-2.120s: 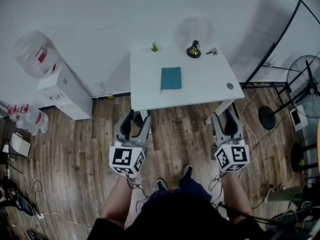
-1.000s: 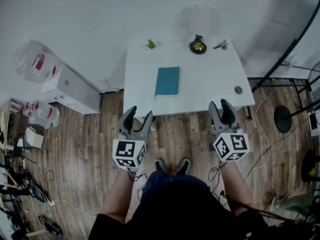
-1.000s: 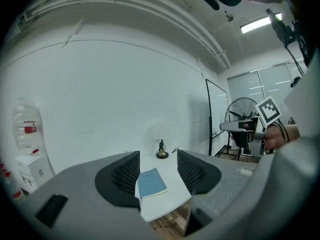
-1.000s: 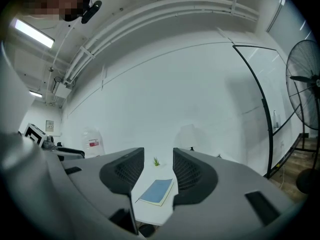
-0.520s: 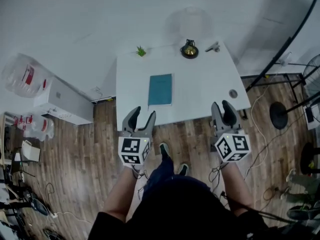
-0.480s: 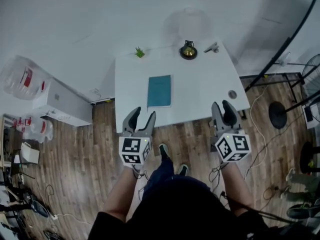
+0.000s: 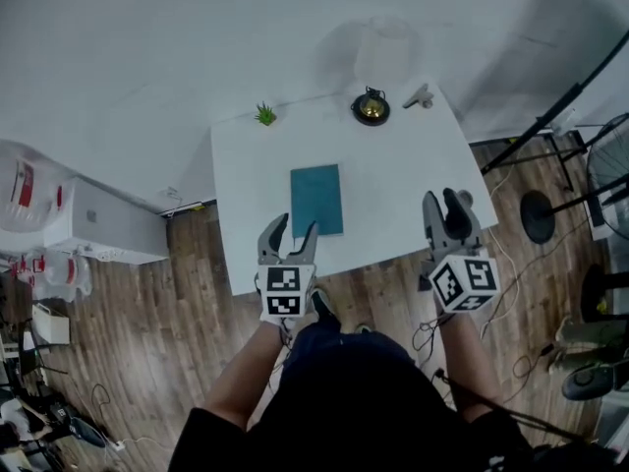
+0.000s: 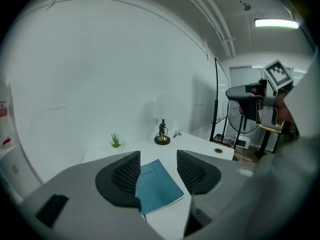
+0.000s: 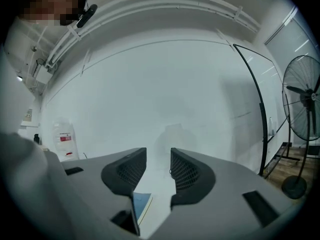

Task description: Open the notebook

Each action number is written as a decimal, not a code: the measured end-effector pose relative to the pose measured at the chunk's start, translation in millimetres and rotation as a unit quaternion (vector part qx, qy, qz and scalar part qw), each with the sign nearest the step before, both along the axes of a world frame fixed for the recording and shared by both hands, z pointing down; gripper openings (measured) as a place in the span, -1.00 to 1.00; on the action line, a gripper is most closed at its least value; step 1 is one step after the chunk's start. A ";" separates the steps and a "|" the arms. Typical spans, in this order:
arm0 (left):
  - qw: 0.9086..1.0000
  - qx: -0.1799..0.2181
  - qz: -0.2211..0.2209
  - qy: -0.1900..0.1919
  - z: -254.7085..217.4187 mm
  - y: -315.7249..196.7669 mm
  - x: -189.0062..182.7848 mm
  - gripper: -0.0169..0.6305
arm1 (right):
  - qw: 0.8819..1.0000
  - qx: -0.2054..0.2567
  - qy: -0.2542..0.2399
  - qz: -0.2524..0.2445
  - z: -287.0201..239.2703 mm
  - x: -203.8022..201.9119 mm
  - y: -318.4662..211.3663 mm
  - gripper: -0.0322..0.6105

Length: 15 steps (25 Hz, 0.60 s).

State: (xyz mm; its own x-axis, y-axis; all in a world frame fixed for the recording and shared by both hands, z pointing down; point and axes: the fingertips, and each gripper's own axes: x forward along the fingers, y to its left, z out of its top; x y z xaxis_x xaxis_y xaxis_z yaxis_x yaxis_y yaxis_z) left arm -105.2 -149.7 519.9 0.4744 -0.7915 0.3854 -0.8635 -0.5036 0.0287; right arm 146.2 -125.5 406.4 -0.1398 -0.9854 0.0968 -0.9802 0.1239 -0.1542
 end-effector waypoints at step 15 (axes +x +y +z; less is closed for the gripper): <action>0.996 -0.082 0.004 -0.033 80.8 -65.5 28.8 -0.25 | 0.999 -0.053 -0.011 -0.001 49.3 2.6 -65.6 -0.44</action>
